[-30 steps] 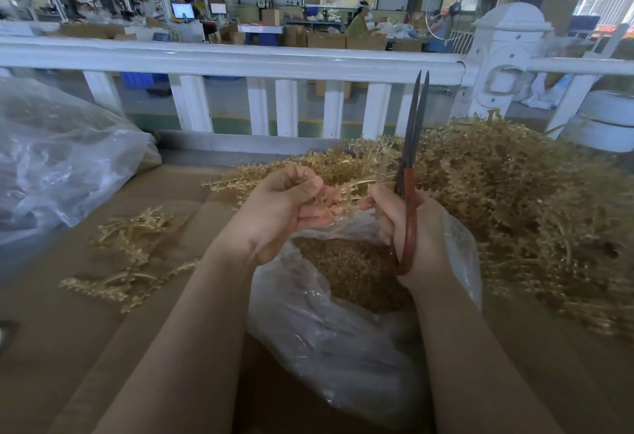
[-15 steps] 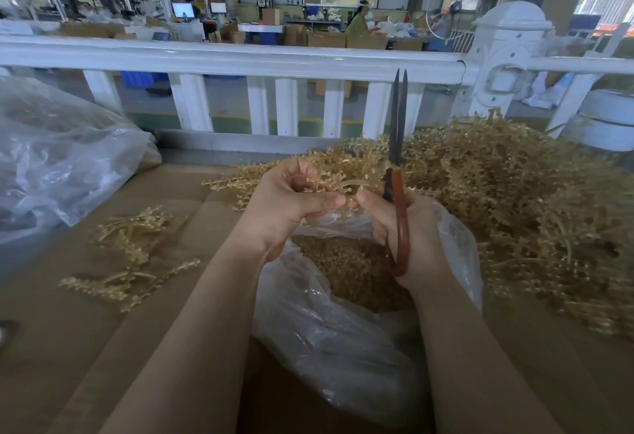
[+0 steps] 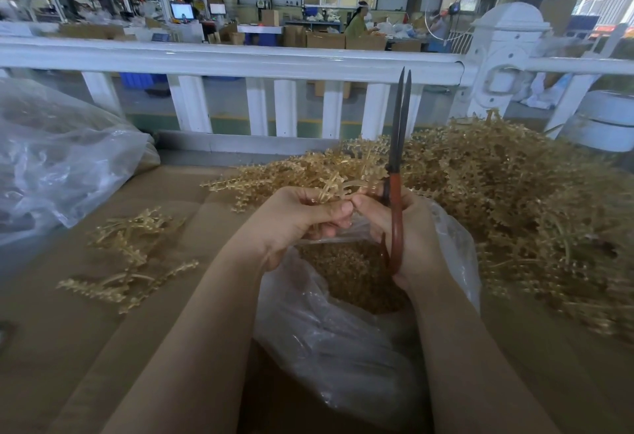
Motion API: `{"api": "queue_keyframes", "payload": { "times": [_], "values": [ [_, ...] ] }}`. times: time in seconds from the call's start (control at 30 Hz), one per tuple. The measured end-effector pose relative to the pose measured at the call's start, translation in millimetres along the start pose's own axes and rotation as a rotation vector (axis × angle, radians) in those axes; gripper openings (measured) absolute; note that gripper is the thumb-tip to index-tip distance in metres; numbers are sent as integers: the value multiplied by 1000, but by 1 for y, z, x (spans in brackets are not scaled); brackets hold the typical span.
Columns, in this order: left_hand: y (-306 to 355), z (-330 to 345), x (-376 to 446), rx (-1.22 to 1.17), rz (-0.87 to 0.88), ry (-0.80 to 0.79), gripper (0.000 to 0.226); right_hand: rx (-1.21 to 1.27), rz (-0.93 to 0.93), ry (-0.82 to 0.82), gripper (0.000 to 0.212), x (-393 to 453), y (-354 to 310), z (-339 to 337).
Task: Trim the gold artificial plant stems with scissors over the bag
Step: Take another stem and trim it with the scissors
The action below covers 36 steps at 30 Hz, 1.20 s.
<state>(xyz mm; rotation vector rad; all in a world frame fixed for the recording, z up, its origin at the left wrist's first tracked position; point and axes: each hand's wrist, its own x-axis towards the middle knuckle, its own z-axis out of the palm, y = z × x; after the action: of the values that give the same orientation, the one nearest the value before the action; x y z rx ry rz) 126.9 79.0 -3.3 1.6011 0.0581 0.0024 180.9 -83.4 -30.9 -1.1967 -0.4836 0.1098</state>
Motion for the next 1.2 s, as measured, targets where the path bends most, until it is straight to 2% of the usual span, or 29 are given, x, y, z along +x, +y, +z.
{"api": "queue_keyframes", "payload": {
  "times": [0.17, 0.3, 0.47, 0.63, 0.73, 1.0, 1.2],
  "values": [
    [2, -4, 1, -139, 58, 89, 18, -39, -7, 89, 41, 0, 1, 3],
    [3, -9, 4, -362, 63, 261, 15, -201, -100, 95, 32, 1, 2, 3],
    [4, -12, 5, -475, 74, 305, 9, -539, -142, 43, 29, -1, 8, 2],
    [6, -14, 4, -447, 135, 282, 6, -906, -142, 7, 39, -3, 10, 1],
    [5, -15, 2, -372, 177, 252, 9, -1025, -152, 13, 46, -4, 12, 3],
    [4, -16, 0, -278, 277, 202, 21, -1169, -185, 47, 54, -4, 12, 2],
    [4, -15, 1, -237, 332, 205, 35, -1163, -209, 62, 53, -5, 11, 3]
  ]
}}
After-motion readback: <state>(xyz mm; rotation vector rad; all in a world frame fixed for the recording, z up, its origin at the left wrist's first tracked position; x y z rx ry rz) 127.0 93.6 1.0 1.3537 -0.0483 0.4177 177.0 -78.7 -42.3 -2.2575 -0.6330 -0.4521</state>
